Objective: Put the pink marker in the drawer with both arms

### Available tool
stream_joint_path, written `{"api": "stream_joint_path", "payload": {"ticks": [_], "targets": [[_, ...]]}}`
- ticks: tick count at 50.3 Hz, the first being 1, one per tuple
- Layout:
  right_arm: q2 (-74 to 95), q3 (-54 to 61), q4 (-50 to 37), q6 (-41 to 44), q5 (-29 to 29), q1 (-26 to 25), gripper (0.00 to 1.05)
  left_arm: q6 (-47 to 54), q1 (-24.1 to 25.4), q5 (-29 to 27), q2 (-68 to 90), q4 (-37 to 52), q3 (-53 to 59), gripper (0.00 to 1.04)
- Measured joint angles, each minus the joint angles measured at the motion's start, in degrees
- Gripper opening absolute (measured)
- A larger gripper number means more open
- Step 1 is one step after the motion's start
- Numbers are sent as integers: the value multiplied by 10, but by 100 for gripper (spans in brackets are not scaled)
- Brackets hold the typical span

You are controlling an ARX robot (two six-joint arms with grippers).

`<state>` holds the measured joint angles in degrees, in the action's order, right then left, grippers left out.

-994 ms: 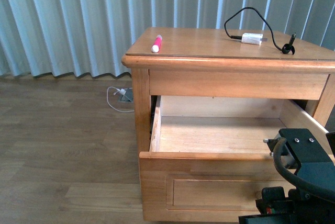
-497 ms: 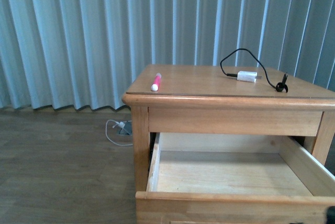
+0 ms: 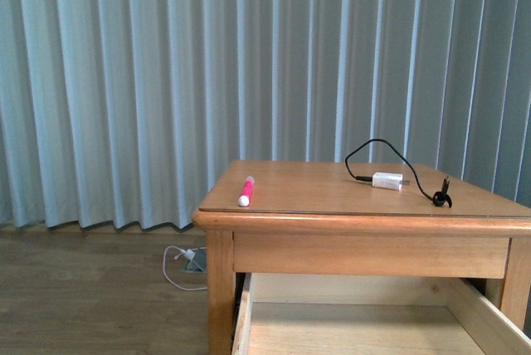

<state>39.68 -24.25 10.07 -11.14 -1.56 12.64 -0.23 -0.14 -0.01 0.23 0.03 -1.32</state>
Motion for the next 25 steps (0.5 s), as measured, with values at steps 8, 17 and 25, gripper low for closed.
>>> {"api": "stream_joint_path", "payload": {"ticks": [8, 17, 25], "targets": [[0, 0, 0, 0, 0, 0, 96, 0, 0, 0, 0, 0, 0, 99], [0, 0, 0, 0, 0, 0, 96, 0, 0, 0, 0, 0, 0, 99], [0, 0, 0, 0, 0, 0, 96, -5, -10, -29, 3, 7, 0, 99]]}}
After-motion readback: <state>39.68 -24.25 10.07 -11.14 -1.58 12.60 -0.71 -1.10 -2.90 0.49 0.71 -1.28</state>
